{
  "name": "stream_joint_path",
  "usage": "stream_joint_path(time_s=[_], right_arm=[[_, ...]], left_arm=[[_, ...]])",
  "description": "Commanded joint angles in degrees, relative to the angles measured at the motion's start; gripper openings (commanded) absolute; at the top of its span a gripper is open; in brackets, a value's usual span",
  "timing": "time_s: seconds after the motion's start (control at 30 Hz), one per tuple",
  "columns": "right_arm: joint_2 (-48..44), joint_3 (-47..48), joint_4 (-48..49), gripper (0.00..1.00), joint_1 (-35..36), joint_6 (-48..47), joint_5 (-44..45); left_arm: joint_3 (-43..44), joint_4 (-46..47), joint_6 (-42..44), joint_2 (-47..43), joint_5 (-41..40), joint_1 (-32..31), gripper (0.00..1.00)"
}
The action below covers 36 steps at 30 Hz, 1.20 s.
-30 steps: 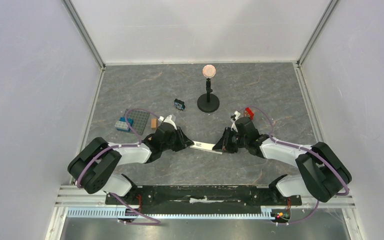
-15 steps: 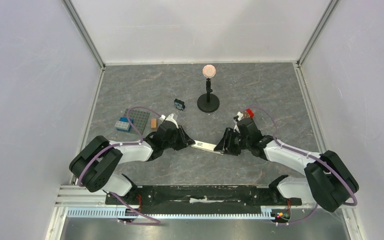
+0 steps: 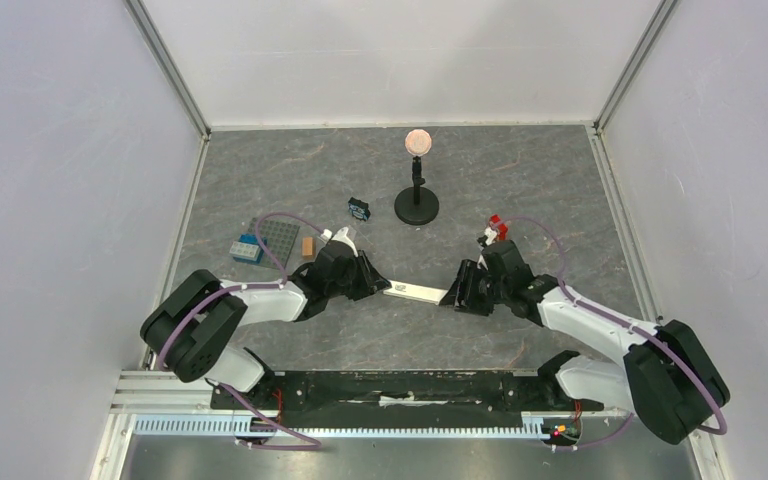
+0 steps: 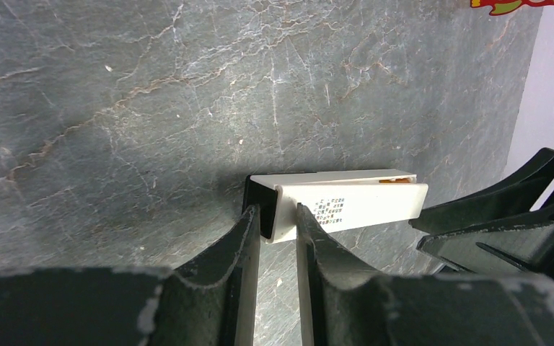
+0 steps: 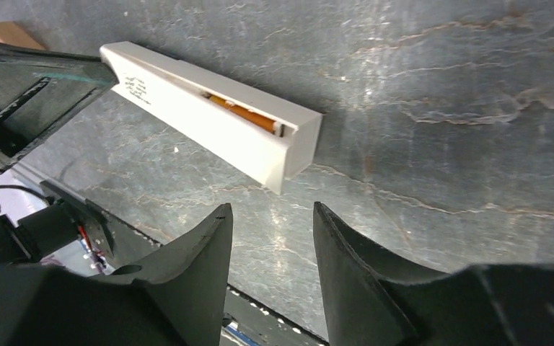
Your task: Load the batteries into the remote control
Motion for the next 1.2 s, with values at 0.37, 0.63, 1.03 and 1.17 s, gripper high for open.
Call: stream_joint_path(time_s=[0.37, 0.63, 1.03, 1.17], right_arm=[[3.9, 4.8, 1.0, 0.36, -0.9, -9.7, 9.2], [1.5, 5.7, 3.2, 0.41, -0.9, -14.5, 7.9], [4.6, 5.6, 2.6, 0.41, -0.9, -11.2, 8.7], [5.0, 4.7, 4.3, 0.23, -0.9, -8.9, 8.0]], left_arm=[[-0.6, -7.7, 4.9, 2.8, -1.8, -0.2, 0.29], [-0.3, -7.9, 5.2, 2.7, -1.5, -0.2, 0.29], [0.0, -8.0, 5.9, 3.4, -1.1, -0.2, 0.30], [0.1, -7.9, 5.6, 3.9, -1.0, -0.2, 0.30]])
